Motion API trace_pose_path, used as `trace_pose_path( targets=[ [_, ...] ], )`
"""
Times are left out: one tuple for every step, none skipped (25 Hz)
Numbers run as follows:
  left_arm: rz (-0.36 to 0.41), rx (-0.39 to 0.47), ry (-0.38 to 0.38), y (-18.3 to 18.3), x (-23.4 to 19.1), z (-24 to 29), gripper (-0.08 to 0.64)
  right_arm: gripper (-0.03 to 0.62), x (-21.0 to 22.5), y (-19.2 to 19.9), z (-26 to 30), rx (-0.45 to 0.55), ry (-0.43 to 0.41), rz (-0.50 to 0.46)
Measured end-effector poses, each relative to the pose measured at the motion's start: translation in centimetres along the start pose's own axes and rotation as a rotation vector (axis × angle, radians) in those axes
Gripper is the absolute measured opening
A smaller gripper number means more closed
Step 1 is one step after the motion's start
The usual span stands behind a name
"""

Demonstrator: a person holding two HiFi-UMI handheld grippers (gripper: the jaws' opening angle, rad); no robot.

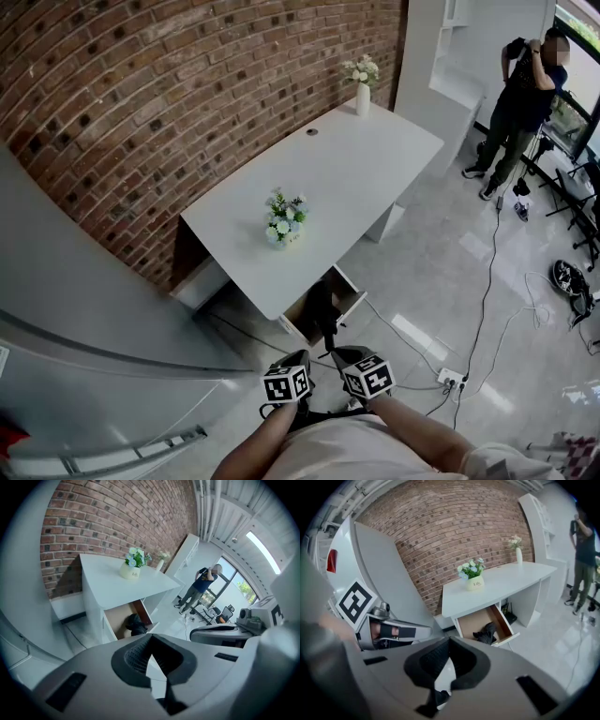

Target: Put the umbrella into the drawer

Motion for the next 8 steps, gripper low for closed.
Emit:
trace_pose_path(
  targets=[
    [-0.002,-0.002,0.001,-0.05,-0.16,0.07,0.008,0.015,-0.05,-0.1,0.08,0.0,0.001,-0.002],
    [-0.005,-0.004,0.001,-0.06,-0.29,0.12,0.008,0.017,-0.15,-0.17,0.12,0.0,0.003,-0.006],
    [-0.007,-0.007,0.001,-0.02,-0.38,0.16,0.008,0.015,-0.25,-0.19,0.1,-0.002,0.005,-0.014],
    [-0.009,-0.011,0.002,-0.01,-0.4,0.2,0.008,0.015,-0.34,-0.17,0.05,-0.005,0.008,-0.022],
    [-0.011,-0.013,0.004,-0.07,-0.4,0.24,0.008,0.015,-0.4,-0.17,0.03,-0.009,0.011,-0.03],
    [-0.011,-0.013,0.006,-0.21,-0.41,0.28,0.008,0.015,-0.45,-0.22,0.04,-0.011,0.013,-0.035],
    [-0.012,-0.012,0.008,-0.41,-0.42,0.32,0.008,0.015,-0.47,-0.31,0.09,-0.012,0.014,-0.039],
    [-0.012,-0.011,0.009,-0.63,-0.43,0.36,0.008,0.015,-0.49,-0.41,0.14,-0.014,0.015,-0.043]
  ],
)
Point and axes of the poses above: the fingertips, and each gripper's own axes: z forward along the fingers, x to its right, y out of its underside, the point moved 2 cm from there along -z, backward along the fingers, and after that the axes turned 7 degrees about y, right-handed, at the moved point
